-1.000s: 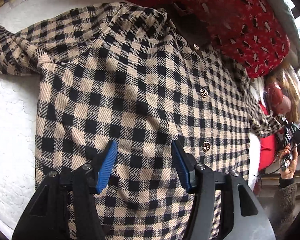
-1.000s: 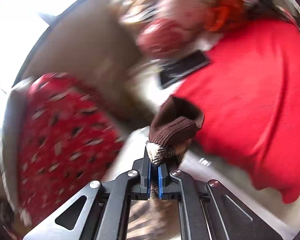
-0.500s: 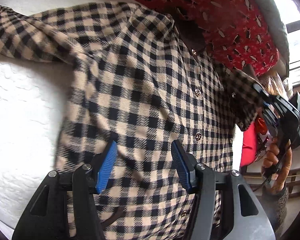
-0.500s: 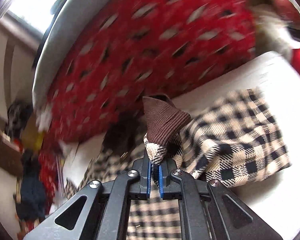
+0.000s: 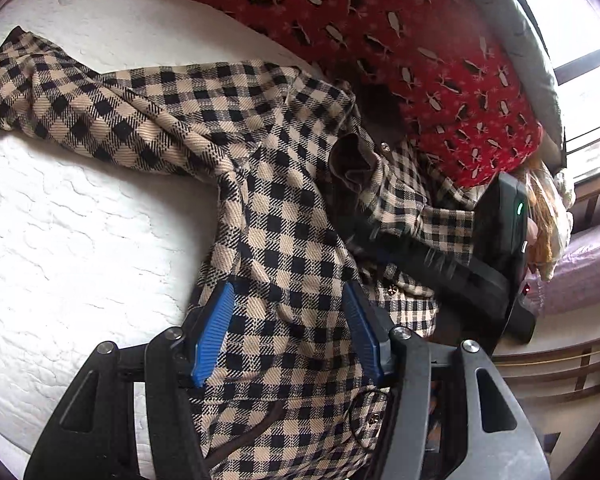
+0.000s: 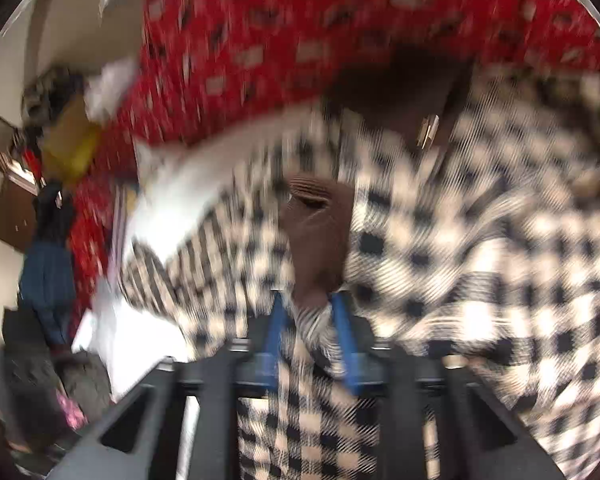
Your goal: Fold large clothes
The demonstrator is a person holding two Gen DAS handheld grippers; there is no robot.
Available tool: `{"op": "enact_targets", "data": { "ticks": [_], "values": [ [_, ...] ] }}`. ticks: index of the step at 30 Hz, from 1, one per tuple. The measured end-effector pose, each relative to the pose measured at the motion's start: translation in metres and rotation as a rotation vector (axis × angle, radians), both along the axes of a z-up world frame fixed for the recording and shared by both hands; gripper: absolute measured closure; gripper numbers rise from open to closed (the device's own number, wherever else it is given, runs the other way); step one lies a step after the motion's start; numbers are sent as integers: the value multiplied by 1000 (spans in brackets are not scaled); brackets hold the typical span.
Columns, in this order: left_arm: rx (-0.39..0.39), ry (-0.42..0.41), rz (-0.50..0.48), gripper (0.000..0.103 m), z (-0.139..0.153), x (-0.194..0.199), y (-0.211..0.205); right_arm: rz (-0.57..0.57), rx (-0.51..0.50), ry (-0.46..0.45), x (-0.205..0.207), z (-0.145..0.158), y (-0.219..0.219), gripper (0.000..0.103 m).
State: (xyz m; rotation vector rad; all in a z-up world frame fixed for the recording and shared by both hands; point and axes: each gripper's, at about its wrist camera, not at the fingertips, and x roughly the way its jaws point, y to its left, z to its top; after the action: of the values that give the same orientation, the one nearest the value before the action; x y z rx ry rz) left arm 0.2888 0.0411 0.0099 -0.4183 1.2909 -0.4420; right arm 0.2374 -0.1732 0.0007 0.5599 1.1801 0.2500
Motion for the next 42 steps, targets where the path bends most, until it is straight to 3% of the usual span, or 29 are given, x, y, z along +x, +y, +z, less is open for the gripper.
{"op": "enact_targets", "data": {
  "ticks": [5, 7, 12, 14, 15, 16, 21, 25, 28, 31, 36, 41, 42],
  "values": [
    [0, 26, -33, 48, -11, 13, -30, 24, 14, -99, -41, 21, -21, 59],
    [1, 51, -45, 48, -20, 22, -50, -27, 4, -130, -60, 29, -47, 44],
    [38, 127, 3, 48, -47, 47, -89, -159, 94, -116, -98, 31, -118, 43],
    [45, 77, 52, 49, -41, 53, -97, -199, 116, -119, -111, 30, -141, 44],
    [51, 42, 68, 61, -36, 54, -101, -217, 125, -122, -115, 30, -150, 44],
    [79, 1, 77, 98, -29, 57, -106, -234, 133, -125, -120, 30, -160, 44],
    [153, -154, 154, 98, 13, 55, -98, -317, 151, -144, -129, 26, -193, 44],
    [225, -261, 289, 98, 42, 51, -60, -388, 154, -159, -129, 23, -217, 43],
    [236, -206, 319, 98, 32, 59, -42, -431, 184, -143, -123, 13, -228, 43],
    [193, -142, 351, 98, 21, 63, -28, -438, 269, -115, -110, -2, -227, 43],
    [159, -134, 369, 98, 22, 54, -21, -459, 407, -46, -91, -30, -215, 43],
    [125, -129, 369, 98, 32, 53, -21, -710, 461, -96, -96, -42, -230, 48],
    [117, -130, 363, 98, 34, 52, -22, -727, 470, -96, -96, -43, -234, 67]
  ]
}}
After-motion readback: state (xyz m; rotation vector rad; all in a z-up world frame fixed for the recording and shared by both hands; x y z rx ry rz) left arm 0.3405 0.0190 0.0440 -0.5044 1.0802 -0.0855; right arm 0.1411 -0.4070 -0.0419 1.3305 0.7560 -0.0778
